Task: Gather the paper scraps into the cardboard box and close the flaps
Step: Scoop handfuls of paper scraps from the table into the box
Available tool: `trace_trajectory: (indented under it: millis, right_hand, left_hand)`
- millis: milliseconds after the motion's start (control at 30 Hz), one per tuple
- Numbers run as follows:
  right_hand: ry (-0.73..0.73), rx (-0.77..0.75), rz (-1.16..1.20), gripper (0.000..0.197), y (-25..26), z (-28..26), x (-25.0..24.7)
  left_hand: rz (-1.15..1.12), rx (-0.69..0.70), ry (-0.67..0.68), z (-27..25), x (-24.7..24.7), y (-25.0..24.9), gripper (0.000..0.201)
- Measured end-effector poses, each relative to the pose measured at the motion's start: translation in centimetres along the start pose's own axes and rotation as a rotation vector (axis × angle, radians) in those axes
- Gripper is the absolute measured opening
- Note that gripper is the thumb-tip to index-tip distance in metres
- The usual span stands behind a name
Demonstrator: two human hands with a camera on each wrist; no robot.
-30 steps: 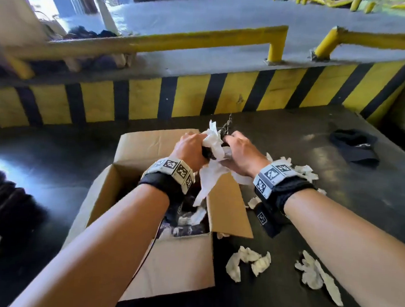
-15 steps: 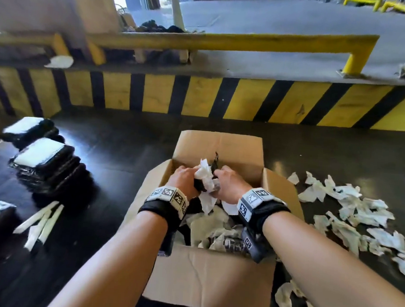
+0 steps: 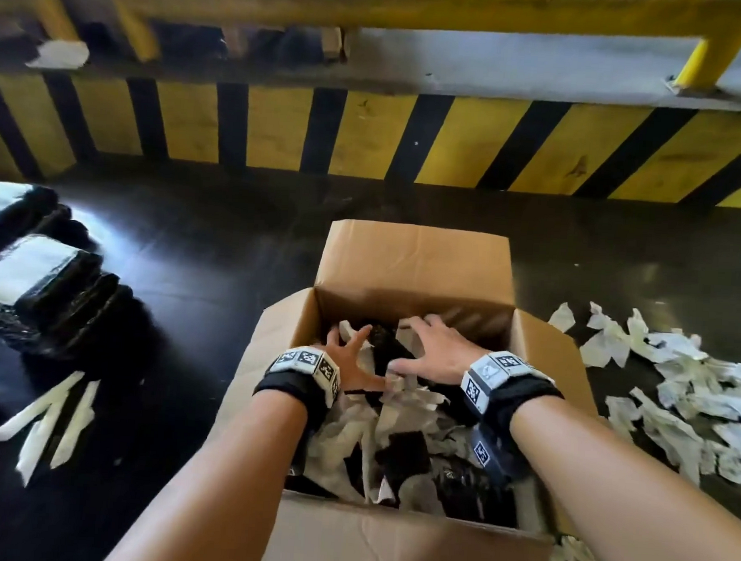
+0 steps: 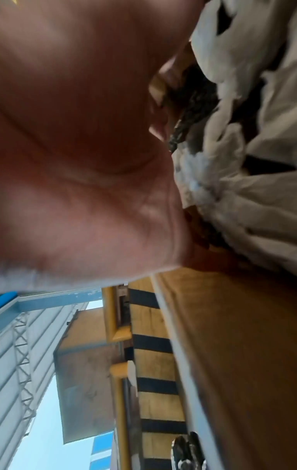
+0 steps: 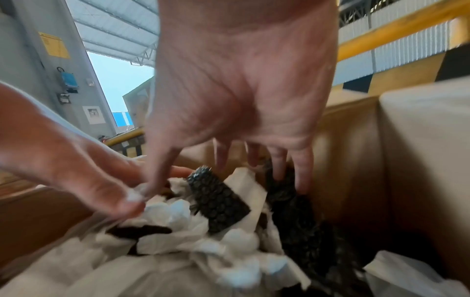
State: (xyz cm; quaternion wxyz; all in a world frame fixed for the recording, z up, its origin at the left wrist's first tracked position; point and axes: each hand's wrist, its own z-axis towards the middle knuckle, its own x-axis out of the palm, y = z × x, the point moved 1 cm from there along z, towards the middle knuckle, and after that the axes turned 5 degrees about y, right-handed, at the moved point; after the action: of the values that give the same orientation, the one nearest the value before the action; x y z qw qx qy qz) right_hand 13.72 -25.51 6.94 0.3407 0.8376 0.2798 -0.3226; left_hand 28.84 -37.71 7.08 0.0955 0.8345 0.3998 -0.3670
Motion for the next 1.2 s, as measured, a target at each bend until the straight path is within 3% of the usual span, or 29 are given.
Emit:
trace_trajectory:
  millis: [100, 167, 233, 300, 367, 433, 500, 633, 733, 833, 900, 1033, 1100, 1200]
  right_hand:
    - [0.208, 0.003, -0.184, 0.128, 0.3, 0.9, 1.4]
    - [0.247, 0.038, -0.250, 0.137, -0.6, 2.2, 3.3]
    - [0.214, 0.118, -0.276, 0.145, -5.2, 8.0, 7.6]
    - [0.371, 0.170, -0.292, 0.129, -12.3, 16.4, 13.7]
    - [0.469, 0.180, -0.216, 0.084, -13.9, 19.2, 14.9]
    - [0.408, 0.203, -0.284, 0.059, -10.6, 16.3, 11.8]
    - [0.351, 0.208, -0.334, 0.047, -8.7, 13.2, 9.5]
    - [0.290, 0.231, -0.250, 0.063, -7.9, 10.2, 8.9]
    - [0.266, 0.134, -0.229, 0.043, -4.5, 5.8, 5.0]
    - [0.182, 0.005, -0.193, 0.085, -3.2, 2.6, 0.8]
    - [0.066, -0.063, -0.128, 0.084, -2.6, -0.6, -2.1]
    - [-0.217, -0.089, 0.035, 0.043, -6.2, -6.5, -5.9]
    - [-0.295, -0.039, 0.073, 0.042, -9.8, -9.7, -7.1]
    - [-0.327, 0.127, 0.051, 0.057, -16.5, -14.0, -8.4]
  left_hand:
    - [0.090, 0.010, 0.097, 1.7, 1.9, 0.5, 0.145]
    - [0.125, 0.035, 0.105, 2.6, 2.8, 0.9, 0.150]
    - [0.151, 0.054, 0.101, 3.7, 3.1, 1.2, 0.153]
    - [0.148, 0.044, 0.108, 6.1, 3.3, 1.7, 0.153]
    - [0.114, -0.006, 0.103, 9.6, 3.8, 2.6, 0.146]
    - [0.098, -0.038, 0.067, 13.1, 4.9, 3.9, 0.150]
    - [0.130, -0.027, 0.047, 13.6, 5.5, 3.9, 0.158]
    - [0.145, -0.034, 0.045, 15.1, 6.2, 4.3, 0.159]
    - [0.192, -0.019, 0.070, 10.0, 2.6, 2.4, 0.146]
    - [0.251, 0.039, 0.107, 4.4, -0.9, -0.3, 0.117]
    - [0.290, 0.026, 0.072, 2.4, -2.4, -2.3, 0.102]
    - [0.282, 0.042, -0.082, 0.6, -3.9, -8.3, 0.085]
    - [0.285, 0.124, -0.148, -0.5, -4.5, -12.4, 0.083]
    - [0.296, 0.263, -0.182, -2.2, -4.5, -19.7, 0.091]
